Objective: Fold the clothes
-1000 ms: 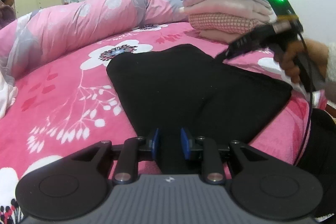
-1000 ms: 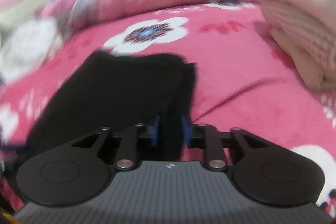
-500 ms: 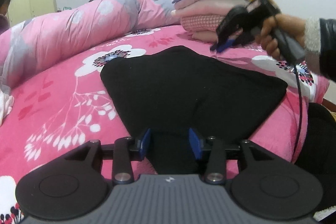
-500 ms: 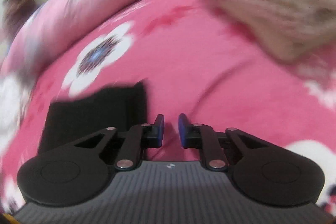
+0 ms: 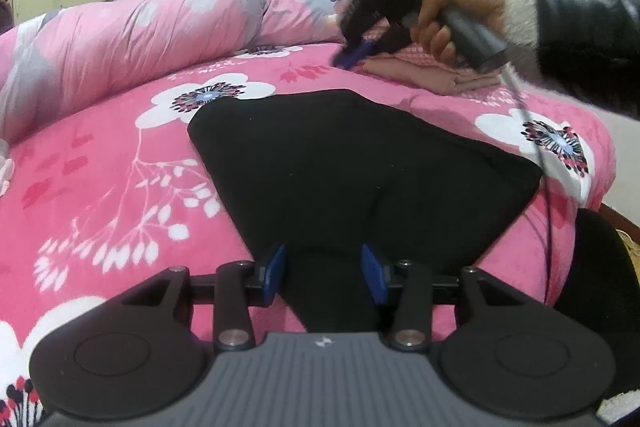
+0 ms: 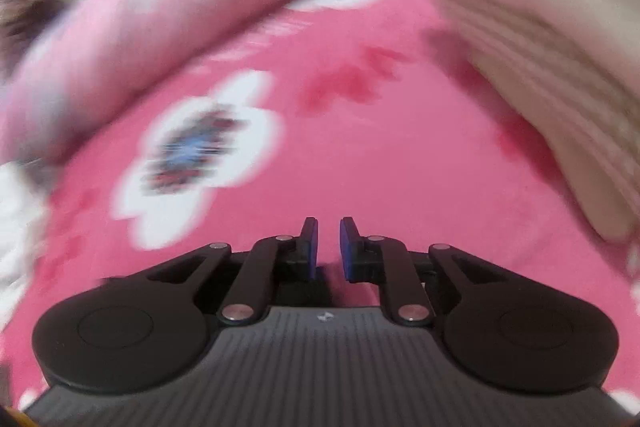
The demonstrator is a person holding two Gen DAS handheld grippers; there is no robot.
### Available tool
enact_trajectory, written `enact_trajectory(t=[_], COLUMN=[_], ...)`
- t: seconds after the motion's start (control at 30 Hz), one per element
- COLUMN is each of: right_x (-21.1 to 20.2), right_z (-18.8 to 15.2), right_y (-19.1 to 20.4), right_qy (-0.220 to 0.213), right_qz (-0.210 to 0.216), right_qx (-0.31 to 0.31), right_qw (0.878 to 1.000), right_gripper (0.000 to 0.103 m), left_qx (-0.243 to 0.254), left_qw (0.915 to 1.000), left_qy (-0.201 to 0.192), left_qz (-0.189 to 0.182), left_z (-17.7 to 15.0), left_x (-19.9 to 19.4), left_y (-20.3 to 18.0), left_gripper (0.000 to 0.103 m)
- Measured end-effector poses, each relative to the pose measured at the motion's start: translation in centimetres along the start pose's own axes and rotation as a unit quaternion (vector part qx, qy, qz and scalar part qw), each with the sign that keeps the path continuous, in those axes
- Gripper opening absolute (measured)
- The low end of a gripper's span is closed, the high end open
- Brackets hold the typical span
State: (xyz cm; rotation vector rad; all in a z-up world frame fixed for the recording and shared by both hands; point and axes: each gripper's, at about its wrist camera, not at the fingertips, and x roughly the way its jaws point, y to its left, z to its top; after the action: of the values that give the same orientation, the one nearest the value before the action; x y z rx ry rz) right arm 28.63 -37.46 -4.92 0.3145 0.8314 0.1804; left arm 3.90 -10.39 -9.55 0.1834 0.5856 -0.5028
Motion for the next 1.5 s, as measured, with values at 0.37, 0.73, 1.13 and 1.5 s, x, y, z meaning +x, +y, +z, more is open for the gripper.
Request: enact_trajectory(t=[0.37, 0.73, 1.13, 1.5], right_x=[2.3, 7.4, 6.9, -6.5], right_z=[0.0, -0.6, -2.4, -7.4], right_y=[2.9, 8.0, 12.0, 10.9], right_qy=[0.021, 0.122, 0.134, -0.005], right_qz=[-0.05, 0.106, 0.118, 0.139], right_qx=[-0.026, -0.025, -0.09, -0.179], right_qw=[0.998, 0.987, 0.98, 0.974], right_gripper=[0.012, 0.004, 0.004, 0.008], left_qx=[0.0, 0.01, 0.009, -0.013], left_qw=[0.9999, 0.9997, 0.9996, 0.9994], left_qy=[-0.007, -0.007, -0.005, 0.007], left_qz=[-0.015, -0.022, -0.025, -0.032], left_z=[-0.4, -0.6, -0.8, -2.0], left_x=[-0.2, -0.3, -1.0, -2.7], left_y=[0.4, 0.6, 0.9, 2.4], left_gripper=[0.044, 0.044, 0.045, 0.047])
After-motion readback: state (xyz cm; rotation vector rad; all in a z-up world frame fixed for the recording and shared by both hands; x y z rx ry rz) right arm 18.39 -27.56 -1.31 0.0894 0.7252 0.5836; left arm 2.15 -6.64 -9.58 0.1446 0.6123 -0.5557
